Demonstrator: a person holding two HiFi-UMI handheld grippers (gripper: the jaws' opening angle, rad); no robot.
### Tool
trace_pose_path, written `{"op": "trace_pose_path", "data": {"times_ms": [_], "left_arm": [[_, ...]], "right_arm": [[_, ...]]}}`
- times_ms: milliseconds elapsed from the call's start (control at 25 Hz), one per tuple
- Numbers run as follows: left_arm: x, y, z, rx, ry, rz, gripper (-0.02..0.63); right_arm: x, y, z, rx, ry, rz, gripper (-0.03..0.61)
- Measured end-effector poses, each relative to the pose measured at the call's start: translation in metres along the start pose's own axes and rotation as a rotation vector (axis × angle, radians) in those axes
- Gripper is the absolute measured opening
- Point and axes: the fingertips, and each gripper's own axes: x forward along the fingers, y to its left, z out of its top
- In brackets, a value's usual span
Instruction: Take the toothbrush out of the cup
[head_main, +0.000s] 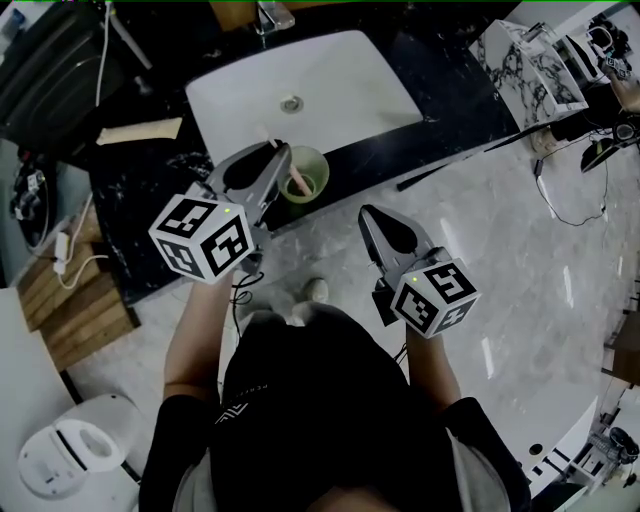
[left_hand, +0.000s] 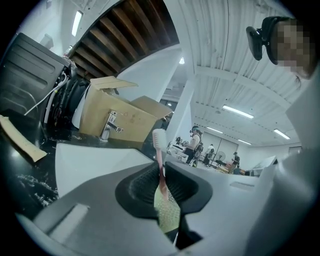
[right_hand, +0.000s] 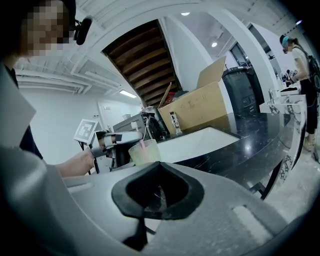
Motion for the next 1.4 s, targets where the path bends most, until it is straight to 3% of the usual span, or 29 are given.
{"op": "trace_pose_path", "data": {"times_ms": [680, 1160, 1400], "left_arm": [[-0.017, -0.012, 0.033, -0.003, -0.104, -0.050, 0.037], [-0.063, -0.023, 0.089, -0.043, -0.327, -0.114, 0.034], [-0.088, -0.024, 0.103, -0.044, -0.385, -0.120, 0.032]], "right_arm": [[-0.005, 0.014, 0.006, -0.014, -0.039, -0.021, 0.003], [-0.014, 0.036, -0.002, -0.011, -0.059, -0.067, 0.003], [-0.019, 0.050, -0.004, -0.023, -0.065, -0.079, 0.003]]}}
